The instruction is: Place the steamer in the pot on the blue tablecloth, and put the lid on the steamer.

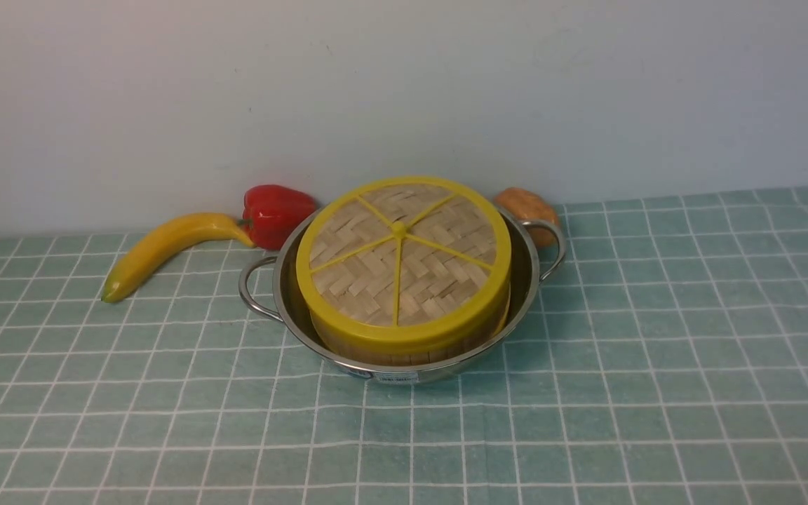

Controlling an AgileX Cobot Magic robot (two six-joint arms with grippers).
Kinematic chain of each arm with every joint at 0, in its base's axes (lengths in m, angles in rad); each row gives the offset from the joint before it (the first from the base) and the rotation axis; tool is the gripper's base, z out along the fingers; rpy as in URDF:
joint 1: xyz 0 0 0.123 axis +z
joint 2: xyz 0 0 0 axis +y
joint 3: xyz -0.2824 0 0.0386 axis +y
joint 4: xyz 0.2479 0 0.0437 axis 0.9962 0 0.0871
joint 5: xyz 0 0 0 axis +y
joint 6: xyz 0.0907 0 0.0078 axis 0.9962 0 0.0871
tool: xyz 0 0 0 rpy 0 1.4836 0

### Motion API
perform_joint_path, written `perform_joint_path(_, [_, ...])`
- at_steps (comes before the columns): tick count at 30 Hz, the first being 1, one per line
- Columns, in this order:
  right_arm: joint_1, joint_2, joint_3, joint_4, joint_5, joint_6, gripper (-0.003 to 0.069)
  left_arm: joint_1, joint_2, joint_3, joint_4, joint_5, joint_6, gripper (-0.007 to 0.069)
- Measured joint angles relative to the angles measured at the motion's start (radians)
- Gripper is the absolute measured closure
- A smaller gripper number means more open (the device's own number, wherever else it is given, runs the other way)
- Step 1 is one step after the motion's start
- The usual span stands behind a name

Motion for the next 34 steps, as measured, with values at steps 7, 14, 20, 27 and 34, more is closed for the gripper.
perform_joint_path(7, [0.0, 0.0, 0.0, 0.0, 0.001, 0.0, 0.0419, 0.0, 0.0, 0.0, 0.0, 0.0, 0.0, 0.0465])
perform_joint_path(14, [0.0, 0.0, 0.0, 0.0, 0.001, 0.001, 0.0419, 0.0, 0.0, 0.0, 0.0, 0.0, 0.0, 0.0454])
perform_joint_path(20, [0.0, 0.0, 0.0, 0.0, 0.001, 0.001, 0.0419, 0.0, 0.0, 0.0, 0.0, 0.0, 0.0, 0.0434])
perform_joint_path(27, [0.0, 0.0, 0.0, 0.0, 0.001, 0.001, 0.0419, 0.0, 0.0, 0.0, 0.0, 0.0, 0.0, 0.0423])
perform_joint_path(34, [0.0, 0.0, 0.0, 0.0, 0.001, 0.001, 0.0419, 0.0, 0.0, 0.0, 0.0, 0.0, 0.0, 0.0412])
